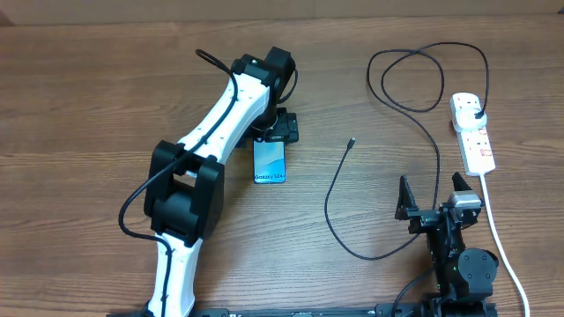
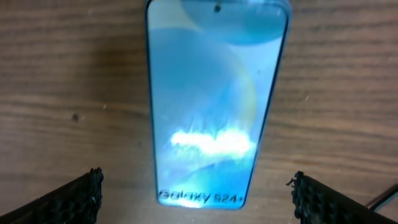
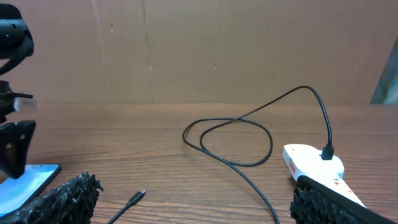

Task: Plug charger to phone and switch on socket
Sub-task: 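Lower the left gripper and close it on the phone's bottom edge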

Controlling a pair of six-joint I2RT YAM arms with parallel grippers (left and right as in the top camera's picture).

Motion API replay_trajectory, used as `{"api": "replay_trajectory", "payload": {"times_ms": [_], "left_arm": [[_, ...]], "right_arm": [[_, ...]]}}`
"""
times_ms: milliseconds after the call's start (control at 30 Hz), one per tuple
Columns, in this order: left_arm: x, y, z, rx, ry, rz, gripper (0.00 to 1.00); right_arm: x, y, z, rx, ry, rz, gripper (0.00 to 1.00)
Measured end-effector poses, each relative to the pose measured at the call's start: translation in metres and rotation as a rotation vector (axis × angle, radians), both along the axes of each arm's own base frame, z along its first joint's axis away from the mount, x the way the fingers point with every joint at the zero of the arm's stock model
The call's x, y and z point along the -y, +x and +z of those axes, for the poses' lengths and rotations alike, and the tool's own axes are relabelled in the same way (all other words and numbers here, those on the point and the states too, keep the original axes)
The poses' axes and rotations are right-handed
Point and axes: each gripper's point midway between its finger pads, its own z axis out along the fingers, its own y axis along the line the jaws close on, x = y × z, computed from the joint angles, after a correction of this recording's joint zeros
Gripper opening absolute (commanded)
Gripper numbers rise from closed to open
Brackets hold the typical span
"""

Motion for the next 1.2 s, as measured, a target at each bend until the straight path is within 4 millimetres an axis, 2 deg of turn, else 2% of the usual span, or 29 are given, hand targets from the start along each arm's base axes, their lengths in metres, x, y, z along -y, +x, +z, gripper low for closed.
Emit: {"api": "replay_trajectory", "payload": {"times_ms": [200,433,833,900,1033,1200], "left_arm": [[0.004,0.006,-0.009,0.011,-0.009,-0.018,1.00],[0.008,0.001,-0.036,-0.038,0.015,-0.033,1.00],[0.011,0.007,-0.037,-0.011,0.012,-0.064,1.00],[0.012,0.010,-0.040,0.004,0.006,-0.066,1.00],[0.008,0.005,-0.051,-0.009,0.020,-0.067,1.00],[0.006,0.007,-0.052,0.001,0.035,-0.068,1.00]], "right_arm": [[0.000,0.000,0.000,0.000,0.000,0.000,1.00],[0.000,0.000,0.000,0.001,0.000,0.000,1.00],[0.000,0.000,0.000,0.001,0.000,0.000,1.00],[0.000,0.000,0.000,0.001,0.000,0.000,1.00],[0.000,0.000,0.000,0.001,0.000,0.000,1.00],[0.000,0.000,0.000,0.001,0.000,0.000,1.00]]}}
